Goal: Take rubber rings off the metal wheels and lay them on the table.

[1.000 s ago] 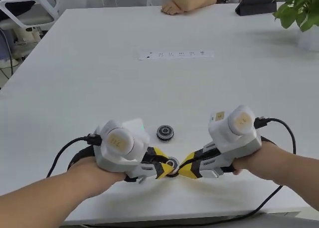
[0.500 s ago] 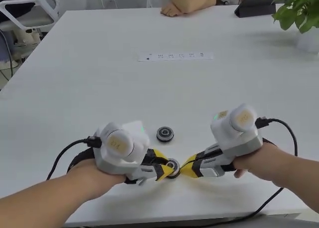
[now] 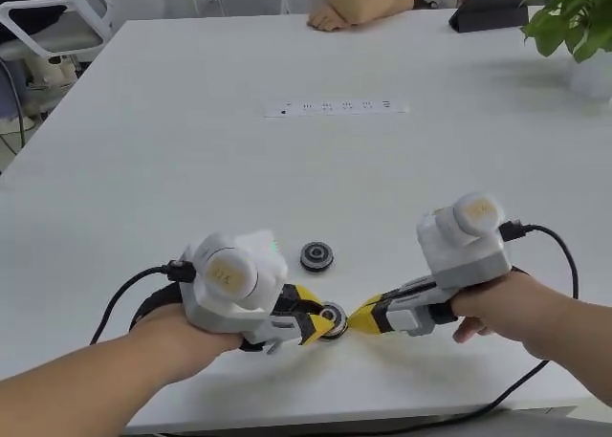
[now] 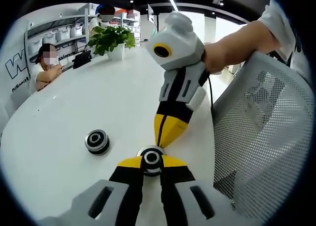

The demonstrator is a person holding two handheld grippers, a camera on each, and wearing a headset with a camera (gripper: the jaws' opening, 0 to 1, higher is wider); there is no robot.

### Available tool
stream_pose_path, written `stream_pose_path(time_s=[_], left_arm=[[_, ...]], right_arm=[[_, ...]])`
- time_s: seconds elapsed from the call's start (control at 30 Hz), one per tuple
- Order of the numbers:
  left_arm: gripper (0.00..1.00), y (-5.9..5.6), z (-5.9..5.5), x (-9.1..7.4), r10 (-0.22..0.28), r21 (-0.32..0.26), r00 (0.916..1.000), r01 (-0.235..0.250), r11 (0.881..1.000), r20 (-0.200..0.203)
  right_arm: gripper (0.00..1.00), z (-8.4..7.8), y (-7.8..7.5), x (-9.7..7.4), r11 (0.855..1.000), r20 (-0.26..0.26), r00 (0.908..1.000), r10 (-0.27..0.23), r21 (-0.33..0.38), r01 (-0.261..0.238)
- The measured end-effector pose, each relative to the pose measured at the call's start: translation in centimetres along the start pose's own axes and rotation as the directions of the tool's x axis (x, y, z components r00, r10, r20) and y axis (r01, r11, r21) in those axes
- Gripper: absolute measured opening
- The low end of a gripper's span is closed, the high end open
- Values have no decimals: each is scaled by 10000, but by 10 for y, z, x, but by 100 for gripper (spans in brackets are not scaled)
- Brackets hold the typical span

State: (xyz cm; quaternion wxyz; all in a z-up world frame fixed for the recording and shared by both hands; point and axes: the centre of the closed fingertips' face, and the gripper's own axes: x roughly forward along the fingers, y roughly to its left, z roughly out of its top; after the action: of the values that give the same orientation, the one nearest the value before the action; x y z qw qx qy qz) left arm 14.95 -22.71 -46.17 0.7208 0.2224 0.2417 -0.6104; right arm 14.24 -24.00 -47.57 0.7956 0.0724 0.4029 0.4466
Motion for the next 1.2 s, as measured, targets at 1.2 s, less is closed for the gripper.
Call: stream_pose_path(time_s=[1.2], left_arm=[[7, 1, 0, 0, 141, -28, 9999, -141, 9999, -14]], right_arm=[[0, 7, 9, -5, 9919, 688, 9974, 225, 1234, -308]])
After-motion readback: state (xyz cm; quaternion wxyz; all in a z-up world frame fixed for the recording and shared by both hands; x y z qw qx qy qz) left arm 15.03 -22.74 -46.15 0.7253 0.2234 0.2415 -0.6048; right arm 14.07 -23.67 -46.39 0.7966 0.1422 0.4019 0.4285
